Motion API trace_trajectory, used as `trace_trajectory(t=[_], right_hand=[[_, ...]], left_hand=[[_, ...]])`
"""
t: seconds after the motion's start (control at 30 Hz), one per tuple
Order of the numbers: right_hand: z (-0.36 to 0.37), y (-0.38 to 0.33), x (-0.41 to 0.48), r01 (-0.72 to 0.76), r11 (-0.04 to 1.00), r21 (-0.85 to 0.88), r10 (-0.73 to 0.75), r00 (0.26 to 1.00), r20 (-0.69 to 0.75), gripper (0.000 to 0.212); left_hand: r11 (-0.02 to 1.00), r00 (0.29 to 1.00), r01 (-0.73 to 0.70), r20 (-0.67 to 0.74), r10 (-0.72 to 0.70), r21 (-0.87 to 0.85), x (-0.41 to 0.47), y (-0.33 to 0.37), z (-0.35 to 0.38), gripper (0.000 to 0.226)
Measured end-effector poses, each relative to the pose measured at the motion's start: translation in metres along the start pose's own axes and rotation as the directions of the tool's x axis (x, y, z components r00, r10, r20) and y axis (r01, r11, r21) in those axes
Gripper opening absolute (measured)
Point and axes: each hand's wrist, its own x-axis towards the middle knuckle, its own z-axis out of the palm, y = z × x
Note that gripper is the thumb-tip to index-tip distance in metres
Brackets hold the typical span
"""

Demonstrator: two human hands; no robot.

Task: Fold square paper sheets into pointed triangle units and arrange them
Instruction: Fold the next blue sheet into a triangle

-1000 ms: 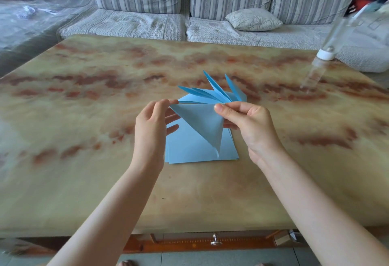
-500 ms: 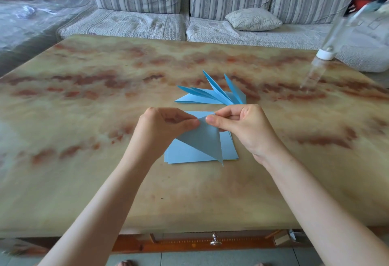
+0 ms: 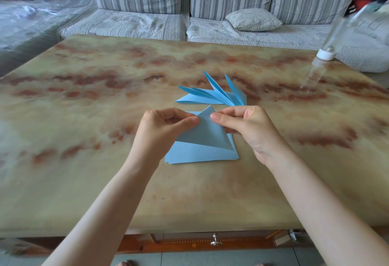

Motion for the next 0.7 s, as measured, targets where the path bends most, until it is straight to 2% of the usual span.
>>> trace_trajectory(t=[0.23,0.33,0.43,0.7], right_hand=[[0.0003,0.0014,0.0003,0.023,0.997,-0.074,-0.022,1.0,0.008,0.005],[0.0015,0.0024,-0.0005,0.043,0.995,-0.09,-0.041,0.999,0.026,0.004],[0.0041,0.0037,-0.0019,0.05,0.993,-0.109,-0.046,0.998,0.044,0.009],[0.0061,0.0013,-0.0019,0.018,0.991,-0.136,-0.002,0.993,0.118,0.012]], left_hand=[[0.979,0.996,-0.001,0.085,-0.017,0.206,0.0027,-0.0022,-0.0026,0.008],[0.968,0.995,-0.053,0.091,0.031,0.245,0.002,-0.0007,0.0009,0.004],[0.958,0.993,-0.114,0.051,0.104,0.262,0.0026,-0.0007,0.0062,0.009],[0.982,0.997,-0.075,-0.009,0.078,0.173,0.0023,-0.0006,0.006,0.01]])
